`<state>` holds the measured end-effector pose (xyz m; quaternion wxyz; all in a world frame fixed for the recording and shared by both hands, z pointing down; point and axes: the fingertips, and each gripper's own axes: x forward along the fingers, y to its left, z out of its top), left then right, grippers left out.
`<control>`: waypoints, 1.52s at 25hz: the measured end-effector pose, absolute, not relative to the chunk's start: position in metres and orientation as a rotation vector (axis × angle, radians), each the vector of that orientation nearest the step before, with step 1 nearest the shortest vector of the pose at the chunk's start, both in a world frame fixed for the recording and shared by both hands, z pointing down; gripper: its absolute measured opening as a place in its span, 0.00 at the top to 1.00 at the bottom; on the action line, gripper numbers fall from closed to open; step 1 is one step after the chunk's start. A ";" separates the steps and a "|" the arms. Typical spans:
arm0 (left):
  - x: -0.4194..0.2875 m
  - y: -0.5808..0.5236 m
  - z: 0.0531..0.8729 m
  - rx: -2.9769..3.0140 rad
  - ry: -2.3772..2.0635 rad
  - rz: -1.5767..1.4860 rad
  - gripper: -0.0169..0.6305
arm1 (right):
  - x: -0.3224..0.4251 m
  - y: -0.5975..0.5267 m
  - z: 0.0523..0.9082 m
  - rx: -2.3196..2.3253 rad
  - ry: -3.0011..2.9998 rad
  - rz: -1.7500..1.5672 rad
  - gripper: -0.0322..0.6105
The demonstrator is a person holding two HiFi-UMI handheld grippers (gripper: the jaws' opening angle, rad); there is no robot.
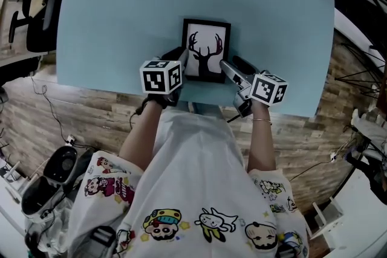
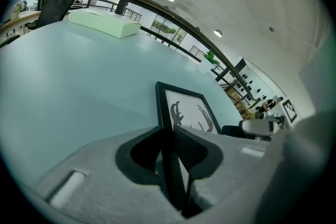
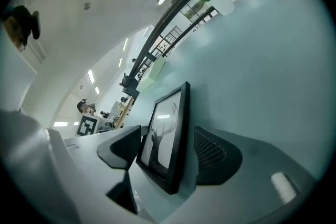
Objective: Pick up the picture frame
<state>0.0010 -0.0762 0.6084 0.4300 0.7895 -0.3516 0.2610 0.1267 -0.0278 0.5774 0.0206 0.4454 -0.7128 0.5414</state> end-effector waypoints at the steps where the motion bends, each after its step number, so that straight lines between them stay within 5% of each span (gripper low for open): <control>1: 0.001 -0.076 0.608 1.969 -0.877 0.651 0.86 | 0.125 -0.029 0.580 1.352 -2.212 1.713 0.45; 23: 0.000 -0.077 0.608 1.957 -0.864 0.644 0.86 | 0.110 -0.038 0.570 0.715 -2.287 2.255 0.48; 38: 0.002 -0.077 0.608 1.952 -0.849 0.637 0.87 | 0.100 -0.040 0.566 0.422 -2.253 2.304 0.51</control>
